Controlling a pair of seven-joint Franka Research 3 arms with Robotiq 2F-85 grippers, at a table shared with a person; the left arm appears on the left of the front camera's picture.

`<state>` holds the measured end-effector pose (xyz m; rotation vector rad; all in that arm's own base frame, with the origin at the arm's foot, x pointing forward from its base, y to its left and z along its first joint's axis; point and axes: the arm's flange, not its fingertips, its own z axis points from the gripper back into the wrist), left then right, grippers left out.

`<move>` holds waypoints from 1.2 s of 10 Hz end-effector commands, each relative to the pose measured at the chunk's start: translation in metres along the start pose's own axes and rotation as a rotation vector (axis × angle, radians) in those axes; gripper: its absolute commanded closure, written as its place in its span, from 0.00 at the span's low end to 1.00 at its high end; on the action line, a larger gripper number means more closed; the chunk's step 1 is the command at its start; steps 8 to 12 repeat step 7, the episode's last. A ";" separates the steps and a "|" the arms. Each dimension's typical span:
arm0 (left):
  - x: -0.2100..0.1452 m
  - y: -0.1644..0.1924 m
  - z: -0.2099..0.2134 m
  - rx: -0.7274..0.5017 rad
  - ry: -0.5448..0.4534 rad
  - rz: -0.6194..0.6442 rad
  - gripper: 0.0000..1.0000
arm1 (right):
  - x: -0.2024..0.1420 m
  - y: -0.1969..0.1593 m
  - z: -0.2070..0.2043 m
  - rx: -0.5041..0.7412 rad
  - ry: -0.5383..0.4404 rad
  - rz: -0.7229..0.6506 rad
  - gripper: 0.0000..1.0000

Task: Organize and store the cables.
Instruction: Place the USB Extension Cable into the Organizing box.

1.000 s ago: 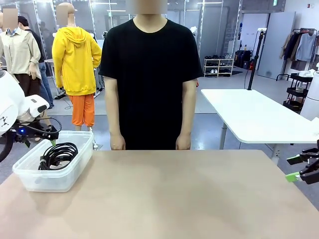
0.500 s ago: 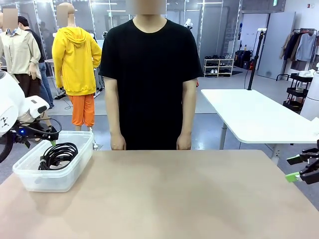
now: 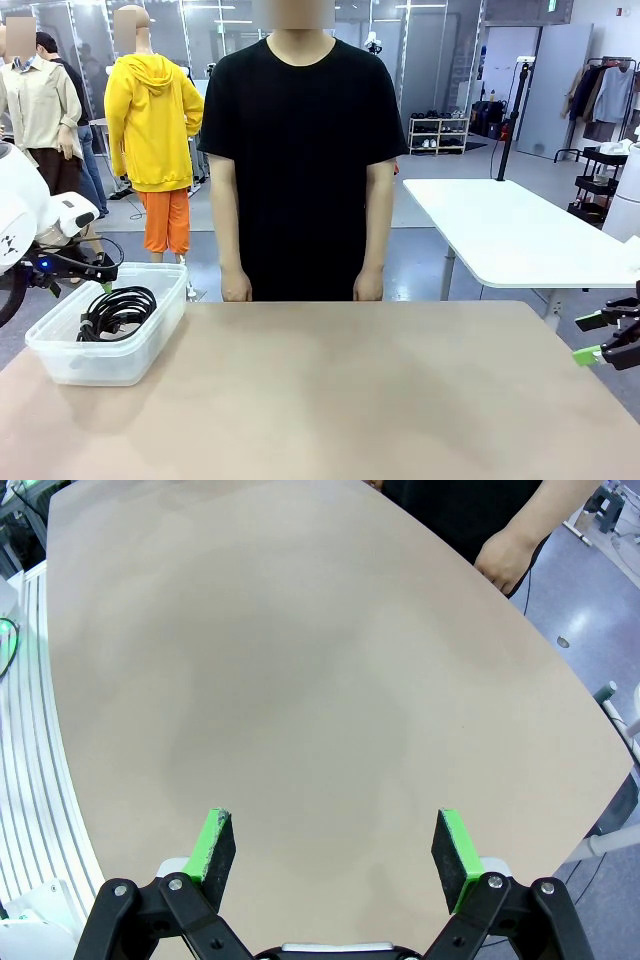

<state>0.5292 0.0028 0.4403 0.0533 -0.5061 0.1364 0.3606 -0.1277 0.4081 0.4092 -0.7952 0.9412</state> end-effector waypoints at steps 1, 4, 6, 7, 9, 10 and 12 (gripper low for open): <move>0.003 -0.001 -0.001 -0.004 -0.013 0.004 0.00 | 0.003 -0.001 0.000 0.003 -0.010 -0.020 0.00; 0.003 -0.001 -0.001 -0.004 -0.013 0.004 0.00 | 0.003 -0.001 0.000 0.003 -0.010 -0.020 0.00; 0.003 -0.001 -0.001 -0.004 -0.013 0.004 0.00 | 0.003 -0.001 0.000 0.003 -0.010 -0.020 0.00; 0.003 -0.001 -0.001 -0.004 -0.013 0.004 0.00 | 0.003 -0.001 0.000 0.003 -0.010 -0.020 0.00; 0.003 -0.001 -0.001 -0.004 -0.013 0.004 0.00 | 0.003 -0.001 0.000 0.003 -0.010 -0.020 0.00; 0.003 -0.001 -0.001 -0.004 -0.013 0.004 0.00 | 0.003 -0.001 0.000 0.003 -0.010 -0.020 0.00; 0.003 -0.001 -0.001 -0.004 -0.013 0.004 0.00 | 0.003 -0.001 0.000 0.003 -0.010 -0.020 0.00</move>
